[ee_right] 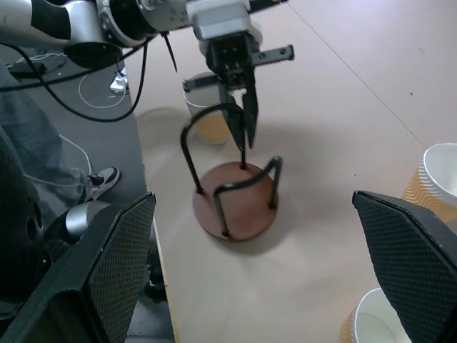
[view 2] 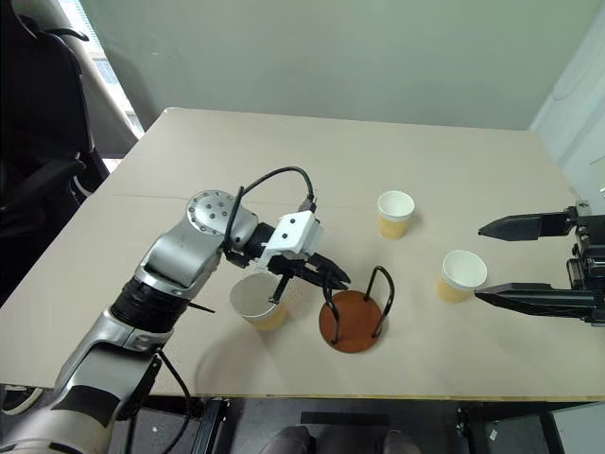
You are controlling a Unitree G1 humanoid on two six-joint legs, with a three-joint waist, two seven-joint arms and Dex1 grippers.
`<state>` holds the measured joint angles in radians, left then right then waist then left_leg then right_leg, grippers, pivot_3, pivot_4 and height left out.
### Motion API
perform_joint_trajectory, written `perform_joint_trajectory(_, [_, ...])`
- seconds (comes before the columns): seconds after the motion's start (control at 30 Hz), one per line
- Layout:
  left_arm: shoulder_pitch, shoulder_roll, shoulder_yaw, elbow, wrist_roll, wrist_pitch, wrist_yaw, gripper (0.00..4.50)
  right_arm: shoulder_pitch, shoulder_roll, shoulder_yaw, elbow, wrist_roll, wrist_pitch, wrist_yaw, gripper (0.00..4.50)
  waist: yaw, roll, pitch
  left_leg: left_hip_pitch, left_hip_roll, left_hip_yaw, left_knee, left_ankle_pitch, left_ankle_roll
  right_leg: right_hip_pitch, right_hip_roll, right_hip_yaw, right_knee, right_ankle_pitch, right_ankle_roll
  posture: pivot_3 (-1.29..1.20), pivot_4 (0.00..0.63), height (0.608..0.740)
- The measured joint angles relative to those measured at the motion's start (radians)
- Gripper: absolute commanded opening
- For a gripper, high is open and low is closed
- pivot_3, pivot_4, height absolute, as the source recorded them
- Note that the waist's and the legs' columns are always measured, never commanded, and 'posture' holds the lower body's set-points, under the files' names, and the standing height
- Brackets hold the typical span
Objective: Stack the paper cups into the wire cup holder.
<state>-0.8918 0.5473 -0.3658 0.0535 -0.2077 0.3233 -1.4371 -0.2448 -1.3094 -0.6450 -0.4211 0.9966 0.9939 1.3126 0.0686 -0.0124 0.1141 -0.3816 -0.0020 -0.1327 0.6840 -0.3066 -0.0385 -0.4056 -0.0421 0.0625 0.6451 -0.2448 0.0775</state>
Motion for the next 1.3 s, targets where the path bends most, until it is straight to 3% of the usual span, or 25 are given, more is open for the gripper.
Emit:
perform_joint_trajectory(0.3, [0.002,-0.008,-0.028,0.037,0.059,-0.082,0.0,0.03,0.013,0.0,0.0,0.0,-0.003,-0.001,-0.005,4.5,0.0,0.0,0.0,0.0,0.0,0.001,0.0,0.0,0.0,0.0,0.0,0.0,0.0,0.0,0.0,0.0,0.15,0.74])
perform_joint_trajectory(0.63, [0.004,-0.024,-0.044,0.145,0.153,-0.231,0.056,3.4,0.017,-0.002,0.001,-0.013,-0.003,-0.005,-0.006,4.5,0.0,0.001,-0.001,-0.001,0.0,0.001,0.0,0.0,0.0,0.0,0.0,0.0,0.0,0.0,0.0,0.0,0.15,0.74])
perform_joint_trajectory(0.87, [-0.007,-0.009,-0.02,0.181,0.16,-0.245,0.071,3.4,0.025,-0.007,0.02,-0.013,-0.022,-0.012,-0.004,4.5,-0.001,0.001,-0.001,-0.001,0.0,0.002,0.0,0.0,0.0,0.0,0.001,-0.001,0.0,0.0,0.0,0.0,0.15,0.74])
perform_joint_trajectory(1.0, [-0.047,0.08,0.046,0.149,0.111,-0.202,0.013,3.4,0.037,-0.012,0.049,0.002,-0.073,-0.038,-0.011,4.5,-0.002,0.001,-0.001,-0.001,0.0,0.001,-0.001,0.0,0.0,0.0,0.001,0.0,0.0,0.0,0.0,0.0,0.15,0.74])
perform_joint_trajectory(1.3, [-0.056,0.249,0.171,0.031,-0.028,-0.016,-0.066,3.4,0.025,-0.016,0.287,0.111,-0.328,-0.236,-0.078,4.5,-0.005,0.001,-0.001,-0.001,0.001,-0.006,-0.002,-0.001,0.001,-0.001,-0.001,-0.001,0.0,0.0,0.0,0.0,0.15,0.74])
